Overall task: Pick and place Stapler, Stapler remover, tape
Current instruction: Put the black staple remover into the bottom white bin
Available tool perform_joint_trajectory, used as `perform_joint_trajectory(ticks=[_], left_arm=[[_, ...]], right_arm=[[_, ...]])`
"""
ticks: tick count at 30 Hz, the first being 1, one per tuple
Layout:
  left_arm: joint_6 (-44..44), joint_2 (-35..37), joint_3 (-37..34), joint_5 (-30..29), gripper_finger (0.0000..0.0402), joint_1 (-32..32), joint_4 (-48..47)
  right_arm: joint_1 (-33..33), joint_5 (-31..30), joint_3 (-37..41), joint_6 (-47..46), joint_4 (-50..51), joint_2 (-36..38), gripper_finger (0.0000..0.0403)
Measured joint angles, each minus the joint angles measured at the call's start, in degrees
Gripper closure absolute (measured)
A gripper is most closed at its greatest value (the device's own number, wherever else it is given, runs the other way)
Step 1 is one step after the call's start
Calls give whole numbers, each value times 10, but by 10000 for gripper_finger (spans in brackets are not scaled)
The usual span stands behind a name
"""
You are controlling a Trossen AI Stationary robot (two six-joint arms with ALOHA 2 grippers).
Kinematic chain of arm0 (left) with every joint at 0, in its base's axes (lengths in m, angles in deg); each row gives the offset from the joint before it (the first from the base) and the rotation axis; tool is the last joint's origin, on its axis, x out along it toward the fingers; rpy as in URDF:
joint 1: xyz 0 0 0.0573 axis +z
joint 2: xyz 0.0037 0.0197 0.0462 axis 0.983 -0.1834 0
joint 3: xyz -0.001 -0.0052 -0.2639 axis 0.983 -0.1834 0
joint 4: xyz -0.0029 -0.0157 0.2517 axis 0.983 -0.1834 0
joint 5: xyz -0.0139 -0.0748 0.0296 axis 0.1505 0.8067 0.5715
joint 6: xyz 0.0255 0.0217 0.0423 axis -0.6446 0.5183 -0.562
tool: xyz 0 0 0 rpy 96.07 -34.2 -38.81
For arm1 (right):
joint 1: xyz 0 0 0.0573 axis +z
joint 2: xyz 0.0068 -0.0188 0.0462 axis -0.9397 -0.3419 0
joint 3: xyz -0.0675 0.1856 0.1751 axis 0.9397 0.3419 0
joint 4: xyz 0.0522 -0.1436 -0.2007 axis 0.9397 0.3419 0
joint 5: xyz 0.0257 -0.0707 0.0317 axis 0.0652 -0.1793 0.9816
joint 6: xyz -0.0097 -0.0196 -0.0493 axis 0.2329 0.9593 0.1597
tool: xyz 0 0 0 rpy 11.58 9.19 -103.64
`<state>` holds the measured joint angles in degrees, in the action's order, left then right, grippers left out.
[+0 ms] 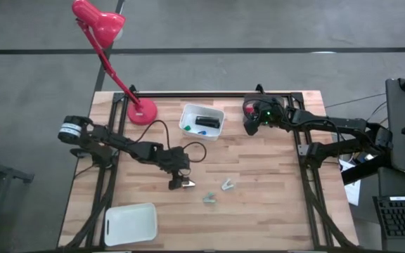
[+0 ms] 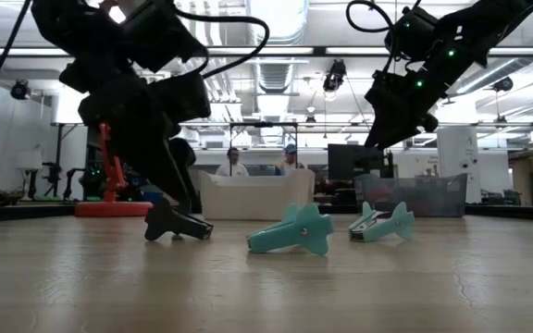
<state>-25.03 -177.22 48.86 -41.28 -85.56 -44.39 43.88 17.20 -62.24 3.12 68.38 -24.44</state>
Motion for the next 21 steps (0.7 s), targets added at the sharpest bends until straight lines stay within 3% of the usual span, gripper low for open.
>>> perform_joint_trajectory(ticks=[8, 21], left_arm=[[10, -13, 1, 0, 140, 0, 14], [11, -33, 2, 10, 218, 0, 20]], right_arm=[[0, 0, 0, -1, -3, 0, 193], [0, 0, 0, -1, -4, 0, 193]])
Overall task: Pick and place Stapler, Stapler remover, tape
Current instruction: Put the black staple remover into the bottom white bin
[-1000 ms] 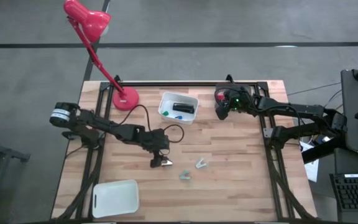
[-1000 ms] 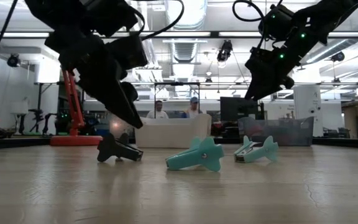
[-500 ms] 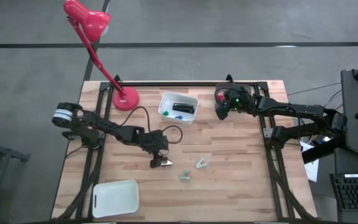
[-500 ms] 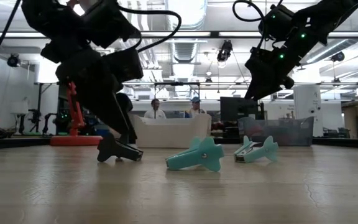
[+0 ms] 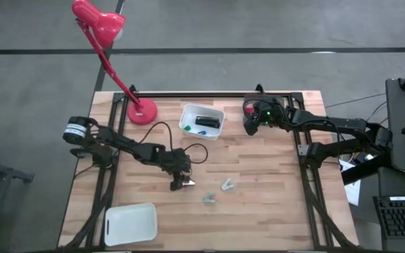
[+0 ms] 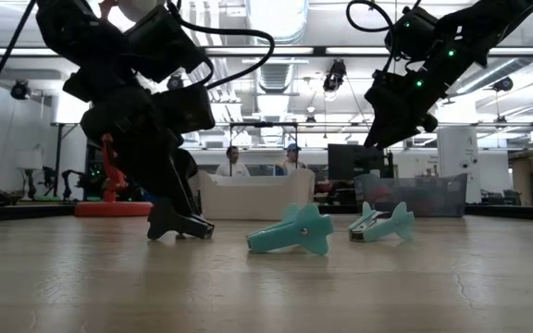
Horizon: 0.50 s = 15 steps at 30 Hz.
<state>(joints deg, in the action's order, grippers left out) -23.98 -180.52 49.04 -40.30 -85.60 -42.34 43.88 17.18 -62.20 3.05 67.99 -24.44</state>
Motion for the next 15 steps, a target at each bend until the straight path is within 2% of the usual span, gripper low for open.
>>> perform_joint_trajectory(ticks=[7, 15], left_arm=[[0, 0, 0, 0, 260, 0, 0], [-1, 0, 1, 3, 326, 0, 0]], right_arm=[[0, 0, 0, 0, 0, 0, 193], [0, 0, 0, 0, 0, 0, 193]])
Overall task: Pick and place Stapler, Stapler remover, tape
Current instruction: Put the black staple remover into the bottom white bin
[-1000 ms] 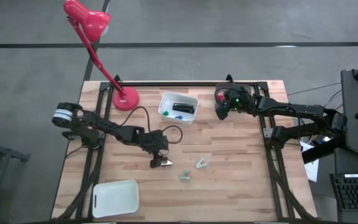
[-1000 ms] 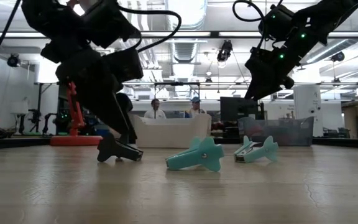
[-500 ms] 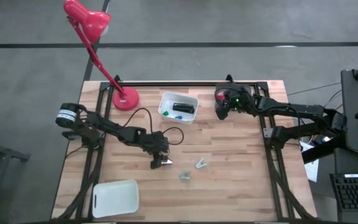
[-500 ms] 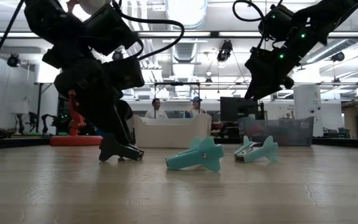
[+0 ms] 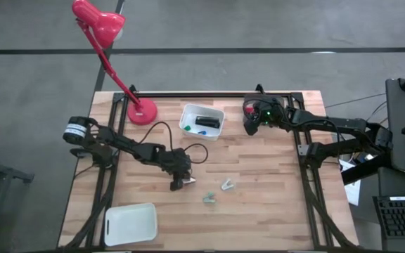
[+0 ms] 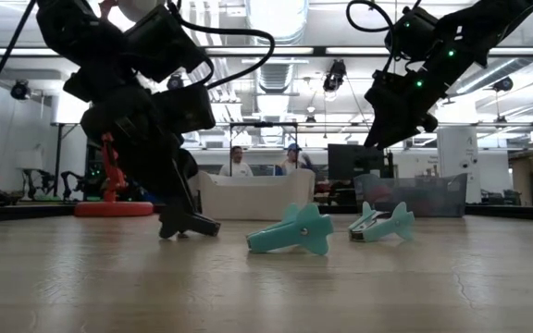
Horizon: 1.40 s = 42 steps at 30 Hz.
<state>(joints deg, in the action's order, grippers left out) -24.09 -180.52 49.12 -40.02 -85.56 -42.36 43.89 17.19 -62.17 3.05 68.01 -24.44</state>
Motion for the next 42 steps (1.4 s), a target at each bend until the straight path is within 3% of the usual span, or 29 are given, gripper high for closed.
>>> perform_joint_trajectory(ticks=[6, 11, 17, 21, 28, 35, 42], left_arm=[[1, 0, 5, 50, 366, 0, -1], [23, 12, 12, 121, 358, 0, -1], [103, 57, 11, 288, 342, -5, -8], [164, 92, 10, 346, 355, -32, -46], [284, 159, 10, 339, 364, -94, -108], [387, 232, 9, 217, 359, -171, -277], [465, 289, 9, 149, 358, -249, -303]], right_arm=[[0, 0, 1, 0, 0, 0, 193], [0, 0, 1, 0, 0, 0, 193], [0, -1, 2, 0, 0, 0, 193], [0, 0, 2, 2, 0, 0, 193], [0, -1, 3, 2, -11, 0, 193], [0, -1, 3, 6, -20, 0, 193], [0, -1, 3, 17, -24, 0, 193]])
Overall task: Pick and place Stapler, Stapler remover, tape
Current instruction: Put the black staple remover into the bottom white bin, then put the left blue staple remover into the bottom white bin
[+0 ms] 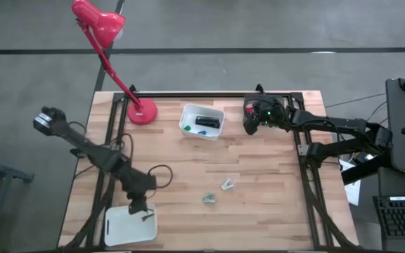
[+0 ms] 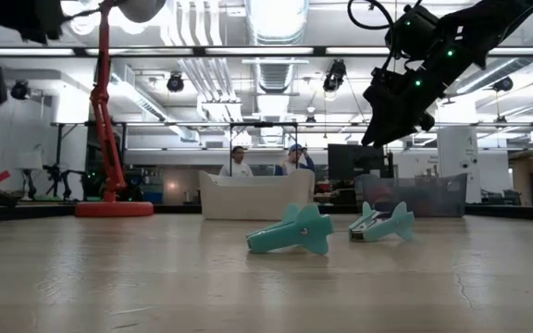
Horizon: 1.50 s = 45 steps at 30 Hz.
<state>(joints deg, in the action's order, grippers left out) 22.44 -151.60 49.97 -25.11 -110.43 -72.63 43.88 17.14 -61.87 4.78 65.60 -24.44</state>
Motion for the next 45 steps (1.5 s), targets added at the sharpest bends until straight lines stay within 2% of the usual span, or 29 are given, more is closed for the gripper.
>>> perform_joint_trajectory(ticks=[7, 12, 19, 26, 36, 40, 45], left_arm=[[37, 19, -1, -108, 361, -55, -58], [80, 1, -3, -141, 352, -88, -62], [123, -25, -3, -158, 351, -107, -60], [129, -61, -3, -163, 347, -107, -27], [140, -72, -3, -171, 306, -107, -11], [132, -59, -3, -162, 282, -107, 27], [73, -24, -3, -173, 260, -95, 112]], right_arm=[[0, 0, 0, 0, -1, 0, 193], [0, 0, 0, 0, -2, 0, 193], [0, 0, 0, 0, -2, 0, 193], [0, 0, 0, 0, -2, 0, 193], [0, 0, 0, -1, -5, 0, 193], [0, 0, 0, -2, -7, 0, 193], [0, 0, 0, -2, -7, 0, 193]])
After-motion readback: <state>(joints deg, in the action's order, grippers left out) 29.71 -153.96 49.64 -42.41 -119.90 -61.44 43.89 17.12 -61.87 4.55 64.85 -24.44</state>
